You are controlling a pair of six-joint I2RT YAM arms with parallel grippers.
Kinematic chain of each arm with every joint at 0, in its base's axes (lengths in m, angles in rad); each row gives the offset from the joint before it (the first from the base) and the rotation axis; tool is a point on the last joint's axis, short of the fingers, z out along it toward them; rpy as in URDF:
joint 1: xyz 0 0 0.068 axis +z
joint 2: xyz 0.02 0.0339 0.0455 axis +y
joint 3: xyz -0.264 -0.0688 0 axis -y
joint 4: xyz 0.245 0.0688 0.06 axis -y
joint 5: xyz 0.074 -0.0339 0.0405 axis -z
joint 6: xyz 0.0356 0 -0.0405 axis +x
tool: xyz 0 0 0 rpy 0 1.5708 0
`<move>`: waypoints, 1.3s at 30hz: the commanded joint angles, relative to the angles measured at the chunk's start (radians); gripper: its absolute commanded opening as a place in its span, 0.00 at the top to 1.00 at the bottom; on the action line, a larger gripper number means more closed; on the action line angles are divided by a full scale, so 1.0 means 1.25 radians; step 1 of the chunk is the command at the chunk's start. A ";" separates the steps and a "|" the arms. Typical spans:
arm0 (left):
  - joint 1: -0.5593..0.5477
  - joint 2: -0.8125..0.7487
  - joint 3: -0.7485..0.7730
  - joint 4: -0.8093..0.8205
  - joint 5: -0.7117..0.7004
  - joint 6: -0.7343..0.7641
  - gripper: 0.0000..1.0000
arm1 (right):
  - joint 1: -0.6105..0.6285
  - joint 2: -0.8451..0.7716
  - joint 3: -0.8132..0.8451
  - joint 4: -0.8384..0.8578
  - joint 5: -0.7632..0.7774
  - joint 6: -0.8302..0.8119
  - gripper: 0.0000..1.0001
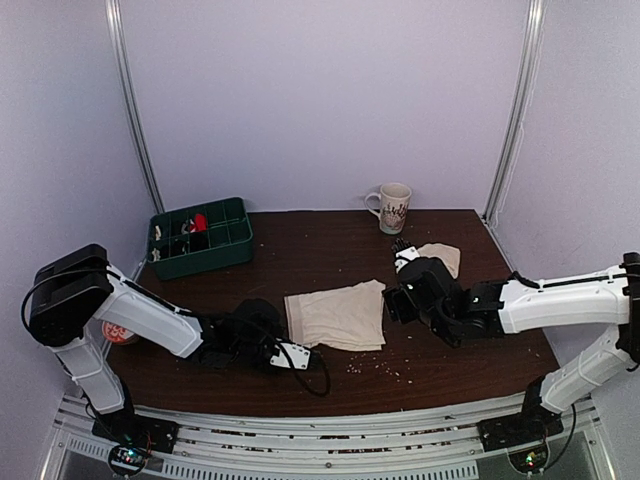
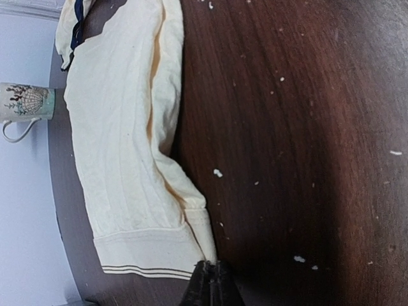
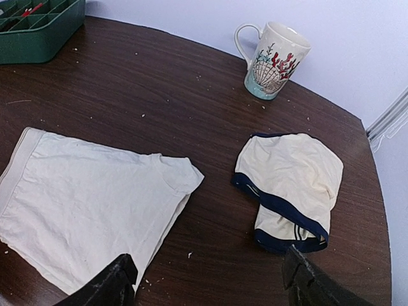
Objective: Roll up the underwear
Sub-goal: Pick up the underwear from the center of the board.
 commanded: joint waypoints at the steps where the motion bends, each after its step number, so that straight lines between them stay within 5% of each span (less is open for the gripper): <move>1: 0.003 0.007 -0.002 0.008 -0.027 -0.023 1.00 | 0.030 0.028 0.017 0.001 0.035 -0.035 0.17; 24: 0.065 -0.103 0.021 -0.032 0.110 -0.099 1.00 | 0.155 0.133 -0.012 0.148 -0.146 -0.241 0.16; 25: 0.066 -0.100 0.022 -0.041 0.116 -0.096 0.96 | 0.159 0.145 -0.001 0.137 -0.132 -0.237 0.16; 27: 0.067 -0.097 0.021 -0.049 0.127 -0.091 0.64 | 0.161 0.161 0.015 0.114 -0.106 -0.228 0.16; 30: 0.067 -0.081 0.020 -0.045 0.131 -0.083 0.45 | 0.161 0.154 0.015 0.113 -0.092 -0.214 0.16; 39: 0.065 -0.025 0.054 -0.100 0.122 -0.066 0.45 | 0.160 0.093 -0.007 0.122 -0.021 -0.199 0.14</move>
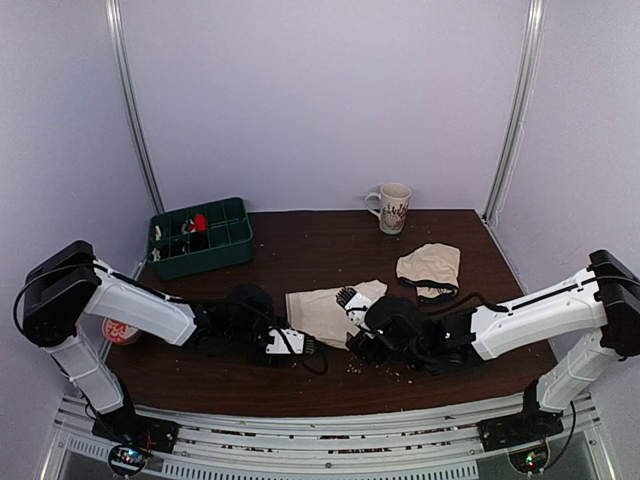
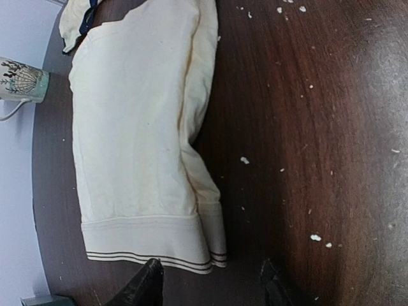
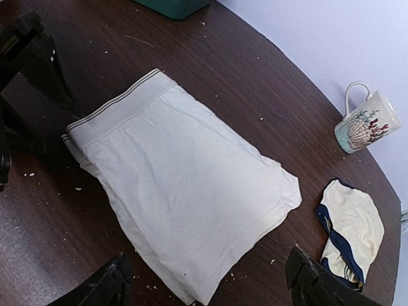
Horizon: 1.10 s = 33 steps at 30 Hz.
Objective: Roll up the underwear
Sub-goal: Pick up the underwear from the center of the board.
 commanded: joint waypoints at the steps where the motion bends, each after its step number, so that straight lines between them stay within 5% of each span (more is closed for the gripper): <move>1: 0.003 0.020 0.033 -0.028 0.011 0.010 0.46 | 0.000 -0.030 0.001 0.000 0.076 0.015 0.14; 27: 0.022 0.112 0.099 -0.084 -0.049 -0.018 0.69 | 0.000 -0.048 0.012 -0.027 0.114 0.032 0.16; 33: 0.034 0.136 0.123 -0.114 -0.037 -0.026 0.82 | 0.001 -0.052 0.013 -0.031 0.109 0.034 0.17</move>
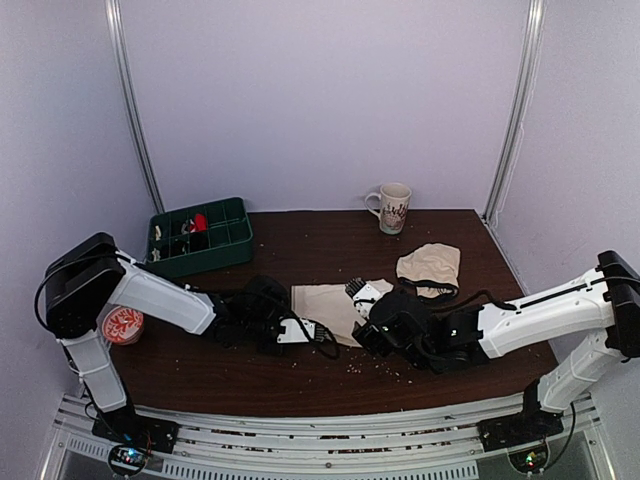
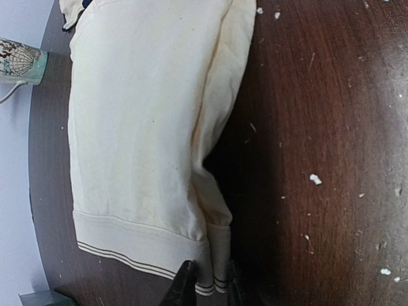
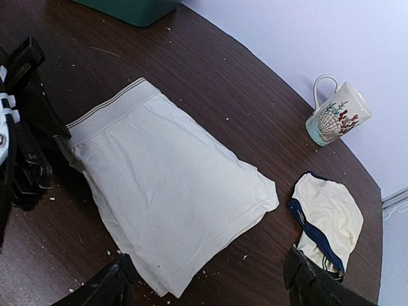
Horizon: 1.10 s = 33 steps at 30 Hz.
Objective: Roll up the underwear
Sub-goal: Pick up the underwear from the center of the board.
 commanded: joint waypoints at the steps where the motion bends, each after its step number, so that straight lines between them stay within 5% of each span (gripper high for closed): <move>1: 0.018 0.033 0.014 -0.064 0.014 -0.014 0.82 | 0.001 -0.017 0.014 -0.011 0.016 0.013 0.17; 9: 0.047 0.029 0.036 -0.070 0.042 -0.041 0.87 | 0.002 -0.030 0.015 -0.035 0.003 0.025 0.18; 14: 0.053 0.035 0.052 -0.088 0.070 -0.046 1.00 | 0.003 -0.037 0.004 -0.052 -0.004 0.032 0.19; 33: 0.067 -0.076 0.066 -0.180 0.207 -0.033 1.00 | 0.026 -0.030 -0.134 0.151 -0.161 -0.137 0.16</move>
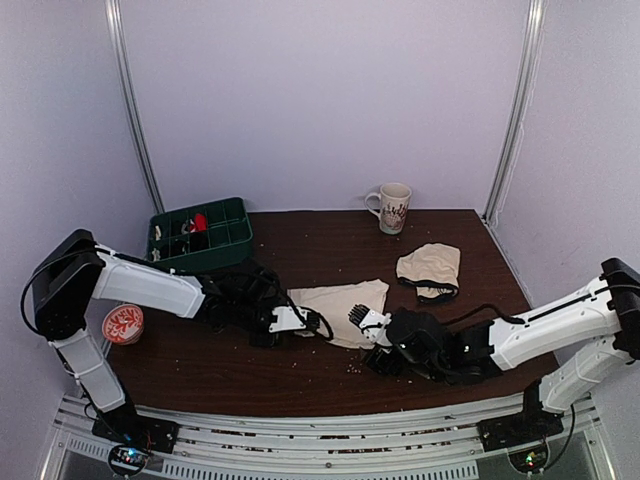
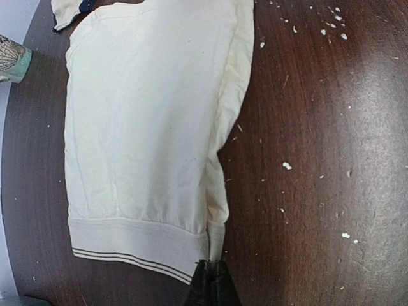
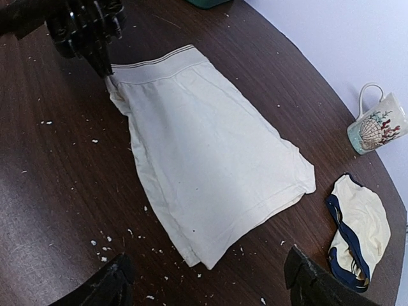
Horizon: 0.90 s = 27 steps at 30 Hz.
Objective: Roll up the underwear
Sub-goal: Pick up the underwear from the center of the board.
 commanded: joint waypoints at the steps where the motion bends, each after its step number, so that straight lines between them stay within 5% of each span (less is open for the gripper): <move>1: 0.009 -0.022 0.016 -0.023 0.051 0.002 1.00 | 0.017 0.036 -0.001 0.077 -0.027 -0.076 0.15; 27: 0.052 -0.032 0.045 -0.072 0.167 0.011 1.00 | 0.064 0.394 0.212 0.070 0.115 -0.247 0.19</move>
